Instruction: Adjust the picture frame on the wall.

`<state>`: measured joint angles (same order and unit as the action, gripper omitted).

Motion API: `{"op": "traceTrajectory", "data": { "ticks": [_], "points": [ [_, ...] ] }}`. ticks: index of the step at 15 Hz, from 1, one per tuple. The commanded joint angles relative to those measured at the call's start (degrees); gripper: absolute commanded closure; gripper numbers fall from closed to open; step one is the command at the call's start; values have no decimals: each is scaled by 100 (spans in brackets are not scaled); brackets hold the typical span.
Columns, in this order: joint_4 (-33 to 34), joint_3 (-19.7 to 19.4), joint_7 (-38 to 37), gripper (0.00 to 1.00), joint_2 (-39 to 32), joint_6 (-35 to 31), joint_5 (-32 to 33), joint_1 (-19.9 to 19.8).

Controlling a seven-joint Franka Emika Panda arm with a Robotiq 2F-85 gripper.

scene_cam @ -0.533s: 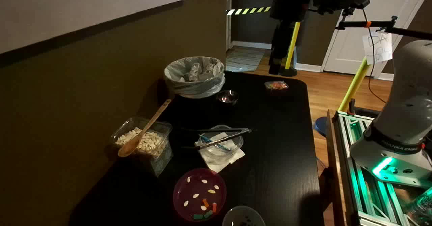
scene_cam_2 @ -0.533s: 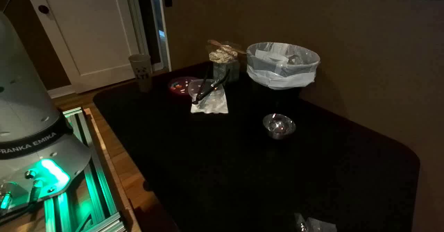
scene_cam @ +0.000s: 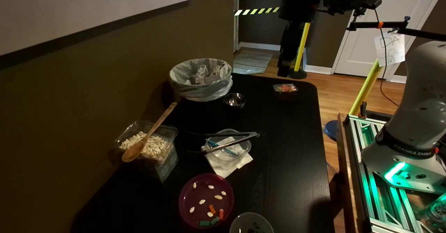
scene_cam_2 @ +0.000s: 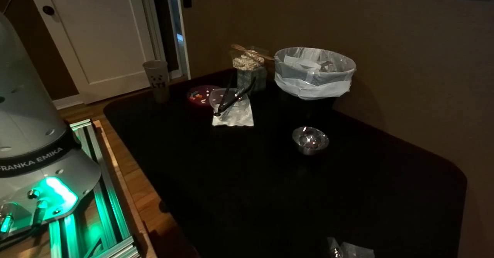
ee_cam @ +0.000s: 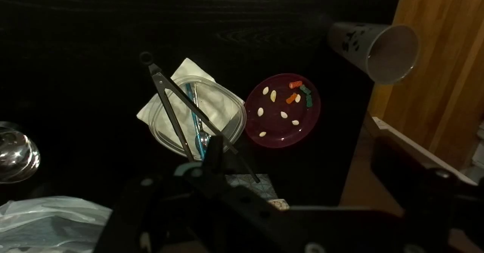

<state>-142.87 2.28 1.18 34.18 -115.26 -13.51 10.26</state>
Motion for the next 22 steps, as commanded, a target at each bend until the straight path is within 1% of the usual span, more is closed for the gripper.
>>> {"op": "traceTrajectory", "data": {
  "ticks": [1,3,5,8,14,16,17,18,20,22],
  "points": [
    [15,61,34,0,0,26,-38,-76],
    [15,61,34,0,0,26,-38,-76],
    [-73,1,-200,0,147,-469,-391,-111],
    [72,-132,-336,0,122,-982,-794,-190],
    [527,-363,-761,0,-493,-2413,-1437,-358],
    [708,-437,-811,0,-820,-3107,-1781,-285],
    [775,-447,-760,0,-976,-3590,-1973,-210],
    [834,-423,-576,0,-1175,-4231,-2125,-97],
    [990,-402,-46,0,-1591,-5236,-2050,139],
    [1121,-380,424,0,-2046,-5880,-1832,281]
  ]
}}
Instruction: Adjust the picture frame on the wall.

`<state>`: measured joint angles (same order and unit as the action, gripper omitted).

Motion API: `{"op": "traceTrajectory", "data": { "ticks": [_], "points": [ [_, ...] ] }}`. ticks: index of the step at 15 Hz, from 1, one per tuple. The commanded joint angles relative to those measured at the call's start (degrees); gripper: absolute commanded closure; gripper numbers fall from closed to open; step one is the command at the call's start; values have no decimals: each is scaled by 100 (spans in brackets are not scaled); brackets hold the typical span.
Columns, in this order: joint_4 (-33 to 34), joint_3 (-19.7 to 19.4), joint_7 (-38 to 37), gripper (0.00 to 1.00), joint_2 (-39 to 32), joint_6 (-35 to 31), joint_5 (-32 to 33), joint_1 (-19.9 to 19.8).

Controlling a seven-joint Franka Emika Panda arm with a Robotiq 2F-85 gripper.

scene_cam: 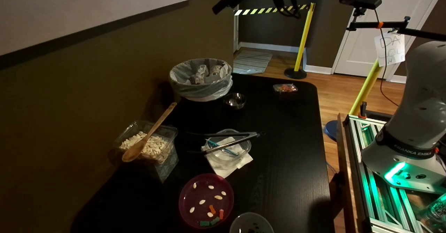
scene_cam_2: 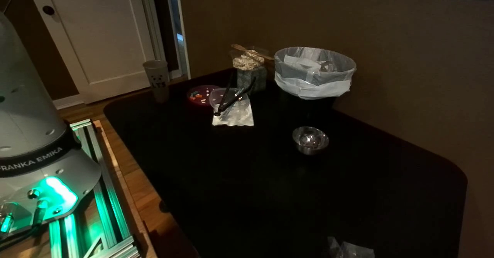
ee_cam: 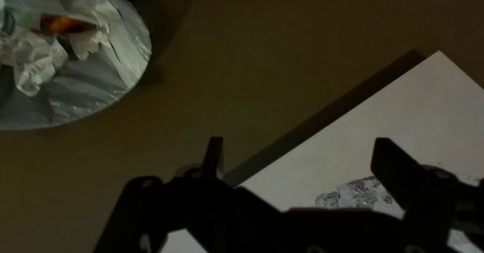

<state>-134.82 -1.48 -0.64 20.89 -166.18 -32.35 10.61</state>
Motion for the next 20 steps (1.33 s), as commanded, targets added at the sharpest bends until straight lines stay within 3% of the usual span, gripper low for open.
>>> {"op": "traceTrajectory", "data": {
  "ticks": [1,3,4,8,12,13,15,18,19,20],
  "points": [
    [369,-2,809,0,-936,-1071,147,297],
    [467,278,641,0,-1499,-1455,847,-227],
    [216,96,666,0,-916,-1161,389,144],
    [404,186,662,0,-1504,-1453,771,-139],
    [1010,164,1131,0,-2337,-3036,972,203],
    [1152,465,639,0,-2523,-3253,1721,-134],
    [1500,467,784,0,-2984,-3734,2274,-158],
    [2007,455,584,0,-3721,-4424,3720,-542],
    [2171,349,727,0,-3934,-4595,3805,-590],
    [2291,172,846,0,-4011,-4308,3298,-501]
  ]
}}
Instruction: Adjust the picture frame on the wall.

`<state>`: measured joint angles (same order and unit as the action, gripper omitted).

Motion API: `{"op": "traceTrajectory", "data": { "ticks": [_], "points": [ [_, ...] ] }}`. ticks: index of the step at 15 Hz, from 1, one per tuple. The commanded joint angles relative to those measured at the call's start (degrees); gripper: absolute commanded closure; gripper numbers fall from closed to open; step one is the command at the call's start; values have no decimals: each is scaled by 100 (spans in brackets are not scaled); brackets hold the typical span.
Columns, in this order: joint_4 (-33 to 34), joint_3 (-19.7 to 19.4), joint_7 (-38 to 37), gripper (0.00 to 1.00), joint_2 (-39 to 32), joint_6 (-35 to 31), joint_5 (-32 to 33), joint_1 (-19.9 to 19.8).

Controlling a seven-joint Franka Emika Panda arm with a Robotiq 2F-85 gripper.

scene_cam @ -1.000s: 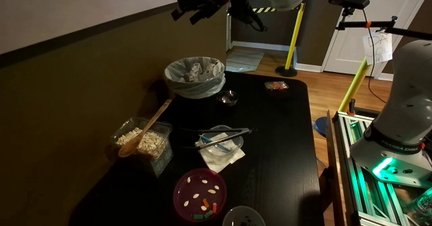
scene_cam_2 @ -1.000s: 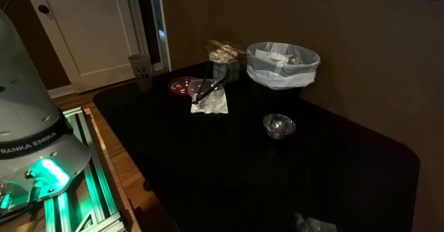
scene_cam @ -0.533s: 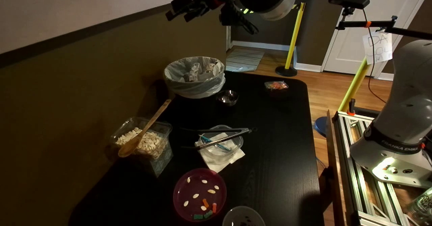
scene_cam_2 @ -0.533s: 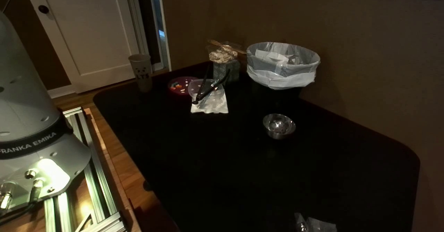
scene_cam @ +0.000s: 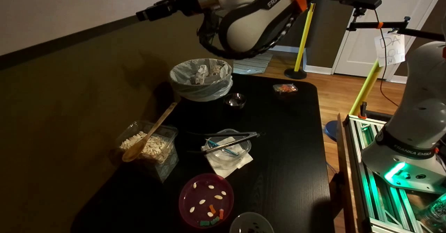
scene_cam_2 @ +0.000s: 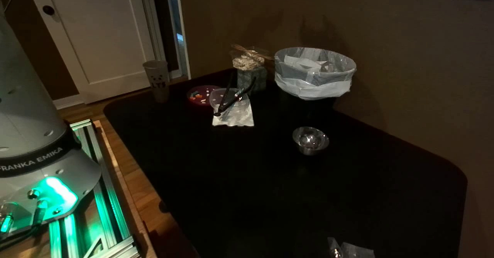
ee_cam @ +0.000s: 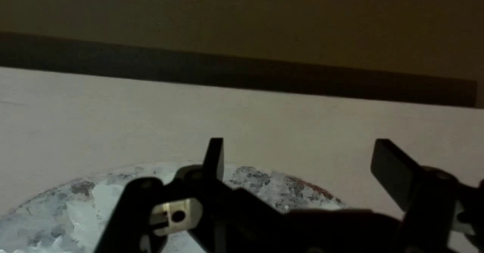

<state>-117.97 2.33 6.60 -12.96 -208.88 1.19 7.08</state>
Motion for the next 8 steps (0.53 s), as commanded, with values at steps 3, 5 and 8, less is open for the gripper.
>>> {"op": "traceTrajectory", "data": {
  "ticks": [3,5,8],
  "points": [
    [412,-193,11,0,-513,-53,65,-210],
    [506,-117,-122,0,-594,-226,79,-231],
    [1073,-206,24,0,-1201,-934,-211,-105]
  ]
}}
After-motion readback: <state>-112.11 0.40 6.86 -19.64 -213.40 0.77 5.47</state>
